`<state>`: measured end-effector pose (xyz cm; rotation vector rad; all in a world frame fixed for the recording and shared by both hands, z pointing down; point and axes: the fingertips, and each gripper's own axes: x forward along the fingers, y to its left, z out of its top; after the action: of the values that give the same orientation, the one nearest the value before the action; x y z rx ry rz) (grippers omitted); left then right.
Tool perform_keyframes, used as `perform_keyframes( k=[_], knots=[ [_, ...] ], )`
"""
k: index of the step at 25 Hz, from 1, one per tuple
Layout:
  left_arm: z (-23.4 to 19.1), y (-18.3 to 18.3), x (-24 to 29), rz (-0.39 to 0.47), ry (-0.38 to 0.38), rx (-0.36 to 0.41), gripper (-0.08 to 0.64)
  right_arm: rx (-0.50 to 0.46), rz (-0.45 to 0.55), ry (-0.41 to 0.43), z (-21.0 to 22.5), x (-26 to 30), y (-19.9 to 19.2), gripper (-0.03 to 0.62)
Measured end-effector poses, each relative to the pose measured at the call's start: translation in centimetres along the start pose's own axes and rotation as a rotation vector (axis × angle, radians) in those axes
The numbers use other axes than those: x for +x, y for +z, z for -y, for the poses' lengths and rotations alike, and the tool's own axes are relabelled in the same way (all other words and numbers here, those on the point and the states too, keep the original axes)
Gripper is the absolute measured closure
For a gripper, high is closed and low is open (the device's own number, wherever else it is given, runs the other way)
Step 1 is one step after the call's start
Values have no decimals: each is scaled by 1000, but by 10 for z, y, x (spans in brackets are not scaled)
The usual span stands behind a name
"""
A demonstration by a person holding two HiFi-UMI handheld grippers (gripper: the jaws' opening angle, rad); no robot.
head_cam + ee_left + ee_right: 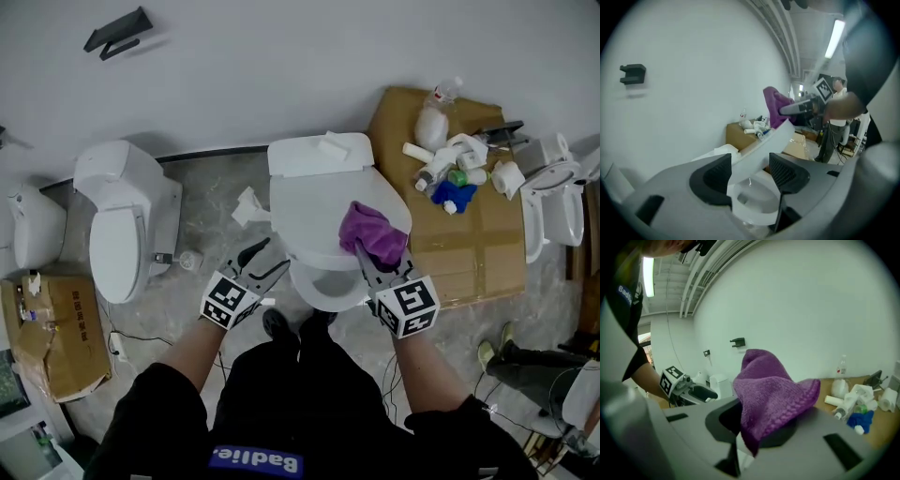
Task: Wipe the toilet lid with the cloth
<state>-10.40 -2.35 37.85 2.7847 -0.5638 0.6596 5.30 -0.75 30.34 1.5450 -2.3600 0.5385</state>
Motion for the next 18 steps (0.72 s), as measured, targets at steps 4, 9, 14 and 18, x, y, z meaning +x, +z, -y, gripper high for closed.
perform_keyframes(
  k=[4, 9, 14, 18],
  knots=[
    [-4, 18, 1, 93, 34, -69, 378, 8, -60, -32, -6, -6, -30, 537],
    [21, 5, 24, 84, -36, -46, 420, 31, -150, -74, -15, -16, -76, 538],
    [59, -42, 36, 20, -115, -50, 479, 59, -209, -93, -24, -24, -125, 537],
    [88, -90, 43, -59, -140, -66, 485, 111, -225, -66, -32, -33, -168, 537]
  ],
)
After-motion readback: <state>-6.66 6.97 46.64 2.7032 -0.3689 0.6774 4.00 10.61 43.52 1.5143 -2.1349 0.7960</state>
